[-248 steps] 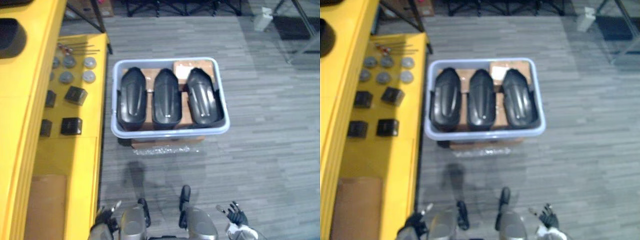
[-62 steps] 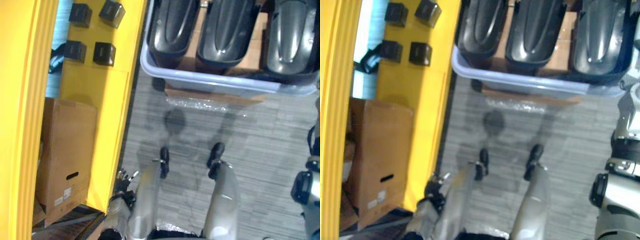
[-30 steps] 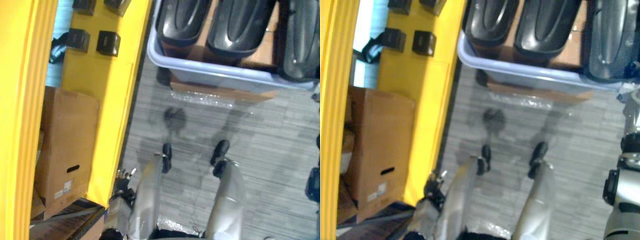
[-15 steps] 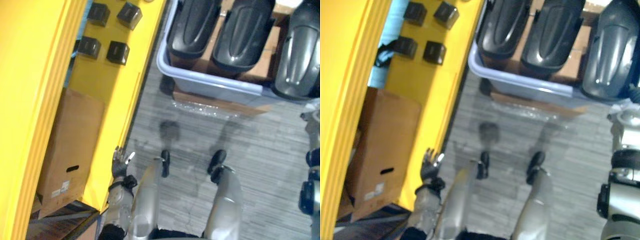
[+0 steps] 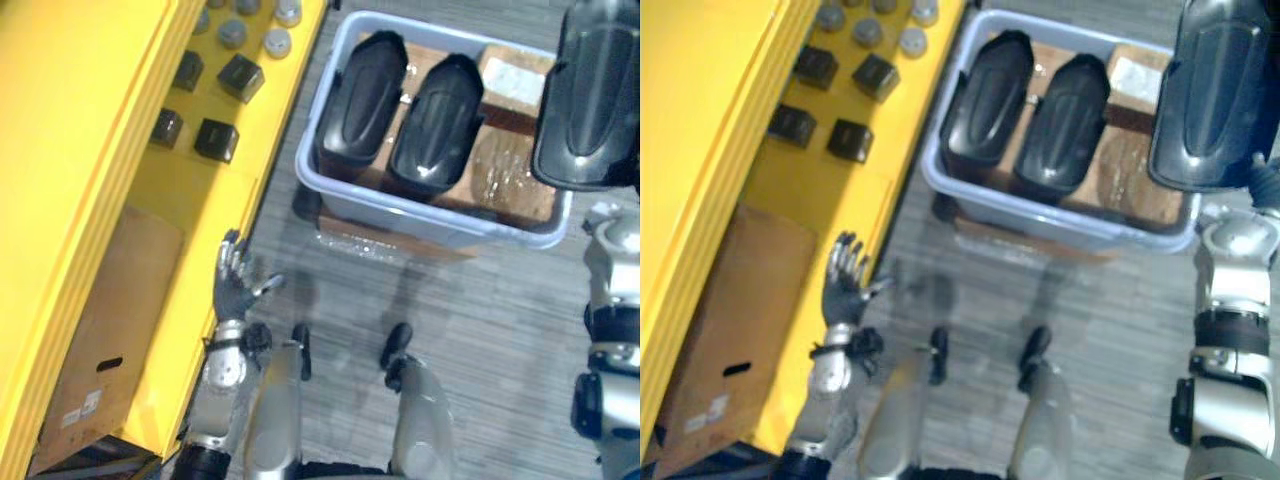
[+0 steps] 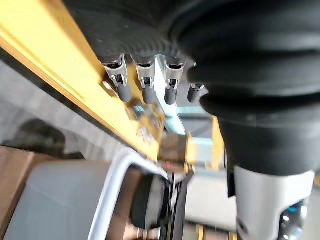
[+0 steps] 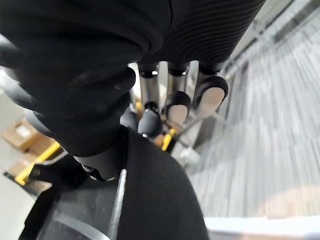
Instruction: Walk over and take plastic housings, then place them on the shelf
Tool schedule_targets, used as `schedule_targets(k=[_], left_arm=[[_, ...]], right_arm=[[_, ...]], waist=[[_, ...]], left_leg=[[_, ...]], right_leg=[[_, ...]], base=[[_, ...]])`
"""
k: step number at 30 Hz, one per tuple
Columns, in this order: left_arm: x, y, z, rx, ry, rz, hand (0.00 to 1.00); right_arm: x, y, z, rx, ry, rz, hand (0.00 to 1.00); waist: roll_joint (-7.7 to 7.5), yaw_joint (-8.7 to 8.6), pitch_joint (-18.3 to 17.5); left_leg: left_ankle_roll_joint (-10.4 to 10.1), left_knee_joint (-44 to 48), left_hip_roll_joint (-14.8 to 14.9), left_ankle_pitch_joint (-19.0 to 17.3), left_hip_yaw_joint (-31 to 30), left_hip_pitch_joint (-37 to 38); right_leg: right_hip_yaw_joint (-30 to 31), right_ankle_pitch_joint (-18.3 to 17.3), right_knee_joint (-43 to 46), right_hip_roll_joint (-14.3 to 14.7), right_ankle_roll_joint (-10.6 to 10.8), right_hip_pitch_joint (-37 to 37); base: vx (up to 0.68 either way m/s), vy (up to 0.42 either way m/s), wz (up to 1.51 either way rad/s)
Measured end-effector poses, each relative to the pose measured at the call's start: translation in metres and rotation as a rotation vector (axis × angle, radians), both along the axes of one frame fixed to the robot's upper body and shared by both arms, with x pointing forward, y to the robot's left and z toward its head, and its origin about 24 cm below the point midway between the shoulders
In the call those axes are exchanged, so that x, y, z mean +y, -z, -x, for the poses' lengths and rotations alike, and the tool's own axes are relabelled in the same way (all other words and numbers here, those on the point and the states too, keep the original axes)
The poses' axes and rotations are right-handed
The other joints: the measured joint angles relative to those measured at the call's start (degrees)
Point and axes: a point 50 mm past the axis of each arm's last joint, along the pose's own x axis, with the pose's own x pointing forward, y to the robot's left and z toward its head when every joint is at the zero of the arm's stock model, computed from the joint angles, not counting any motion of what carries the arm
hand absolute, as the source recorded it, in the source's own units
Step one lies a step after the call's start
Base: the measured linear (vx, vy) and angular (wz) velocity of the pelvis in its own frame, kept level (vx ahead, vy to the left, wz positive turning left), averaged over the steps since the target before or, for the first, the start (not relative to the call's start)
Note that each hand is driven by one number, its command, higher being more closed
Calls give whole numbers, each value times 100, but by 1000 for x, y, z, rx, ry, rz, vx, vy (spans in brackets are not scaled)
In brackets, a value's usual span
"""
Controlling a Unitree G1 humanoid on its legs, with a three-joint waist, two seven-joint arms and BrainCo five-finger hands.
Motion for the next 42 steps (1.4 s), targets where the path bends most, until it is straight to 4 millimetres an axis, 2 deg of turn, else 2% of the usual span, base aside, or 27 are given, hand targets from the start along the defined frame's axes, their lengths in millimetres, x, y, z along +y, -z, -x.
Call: schedule_targets(k=[2,5,7,11,13,15,19,23,32,36,42], left_arm=[[-3,-14,-6,-41,59,-53,0],[-3,-35,-16,-85,118,-119,0],[-3,-42,-21,-88,143,-150,0],[-6,-52,-36,-38,195,-176,0],[-7,-50,-47,16,218,-152,0],[-9,-37,-60,129,243,-103,0],[-16,-25,-72,236,281,-20,0],[-26,-13,-82,334,294,49,0],[-34,8,-84,440,271,80,0],[-40,13,-83,458,283,135,0],[-48,13,-81,438,280,211,0]], right_arm=[[4,0,-3,17,-7,35,100],[9,0,-5,35,-6,86,100],[14,2,-7,38,-14,99,100],[34,11,-11,39,-64,147,100],[41,15,-9,30,-82,176,100],[50,26,-5,36,-101,225,100],[65,32,-9,45,-145,297,100],[82,32,-13,32,-212,393,100],[123,41,-18,-11,-360,520,100],[134,61,-15,27,-410,507,100],[151,77,-13,43,-448,498,100]], waist=[[-27,-119,-18],[-102,-198,-57],[-162,-259,-90],[-423,-383,-334],[-493,-447,-438],[-550,-474,-704],[-550,-576,-943],[-547,-605,-1093],[-571,-569,-1255],[-593,-530,-1383],[-597,-429,-1417]], left_leg=[[-33,-186,6,64,-52,187],[-69,-467,14,155,-54,468],[-81,-600,25,183,-30,638],[-96,-887,49,216,189,996],[-97,-966,51,217,265,1177],[-98,-1109,59,216,389,1389],[-108,-1285,58,209,470,1747],[-114,-1422,68,205,599,2058],[-123,-1522,33,205,645,2265],[-126,-1561,12,209,595,2309],[-128,-1657,-4,212,591,2419]], right_leg=[[-80,82,-259,73,-6,246],[-116,231,-646,164,-17,545],[-112,332,-893,234,-23,742],[27,573,-1490,388,-22,1097],[67,594,-1595,406,-10,1242],[166,616,-1711,435,-2,1360],[238,630,-1870,463,7,1650],[355,663,-1968,489,7,1851],[381,740,-2176,487,15,2095],[340,751,-2210,482,30,2165],[331,754,-2280,484,36,2268]], base=[[68,0,8],[46,-8,0],[31,-7,-10],[29,11,-24],[39,20,-13],[64,17,-22],[28,8,-14],[-11,0,-14],[-40,-5,-2],[-6,4,6],[1,1,1]])
